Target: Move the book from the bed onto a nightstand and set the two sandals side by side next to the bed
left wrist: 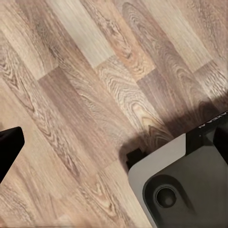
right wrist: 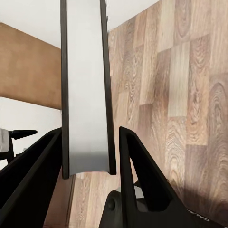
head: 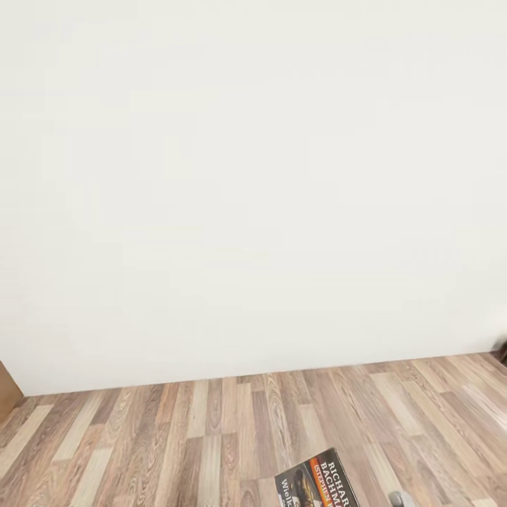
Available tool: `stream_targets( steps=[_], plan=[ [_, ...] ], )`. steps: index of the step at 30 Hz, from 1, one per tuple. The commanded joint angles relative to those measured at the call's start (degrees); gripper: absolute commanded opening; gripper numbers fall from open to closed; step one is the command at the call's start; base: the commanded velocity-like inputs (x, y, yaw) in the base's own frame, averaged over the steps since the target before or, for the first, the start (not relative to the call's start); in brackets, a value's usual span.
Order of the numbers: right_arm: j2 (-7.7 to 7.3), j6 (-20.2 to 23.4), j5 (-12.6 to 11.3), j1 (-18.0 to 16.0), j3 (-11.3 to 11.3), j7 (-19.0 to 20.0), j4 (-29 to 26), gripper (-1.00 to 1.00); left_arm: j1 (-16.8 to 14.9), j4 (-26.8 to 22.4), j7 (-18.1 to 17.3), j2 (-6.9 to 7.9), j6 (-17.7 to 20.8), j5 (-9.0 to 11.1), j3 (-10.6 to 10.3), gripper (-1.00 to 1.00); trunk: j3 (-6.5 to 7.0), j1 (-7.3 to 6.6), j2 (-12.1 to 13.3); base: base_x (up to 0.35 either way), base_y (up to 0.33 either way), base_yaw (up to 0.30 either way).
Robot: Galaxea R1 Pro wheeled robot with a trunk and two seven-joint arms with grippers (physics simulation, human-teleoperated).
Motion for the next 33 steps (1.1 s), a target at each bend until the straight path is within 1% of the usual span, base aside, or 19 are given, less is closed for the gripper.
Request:
stream_targets(
  steps=[1, 7, 15, 19, 33],
  plan=[
    [-0.06, 0.6, -0.6, 0.0, 0.3, 0.1, -0.1, -1.00, 0.0, 0.0, -0.2, 0.01, -0.1, -0.4, 0.5, 1.00, -0.11, 0.02, -0.1, 0.000, 0.000, 0.247],
    [-0.06, 0.6, -0.6, 0.0, 0.3, 0.0, -0.1, -1.00, 0.0, 0.0, -0.2, 0.01, -0.1, -0.4, 0.5, 1.00, -0.11, 0.02, -0.1, 0.000, 0.000, 0.231],
    [-0.06, 0.6, -0.6, 0.0, 0.3, 0.0, -0.1, -1.00, 0.0, 0.0, -0.2, 0.01, -0.1, -0.4, 0.5, 1.00, -0.11, 0.02, -0.1, 0.024, 0.000, 0.035],
    [-0.06, 0.6, -0.6, 0.0, 0.3, 0.0, -0.1, -1.00, 0.0, 0.0, -0.2, 0.01, -0.1, -0.4, 0.5, 1.00, -0.11, 0.02, -0.1, 0.252, 0.000, 0.002],
    [-0.06, 0.6, -0.6, 0.0, 0.3, 0.0, -0.1, -1.00, 0.0, 0.0, -0.2, 0.01, -0.1, -0.4, 0.5, 1.00, -0.11, 0.02, -0.1, 0.328, 0.000, 0.000]
  ],
)
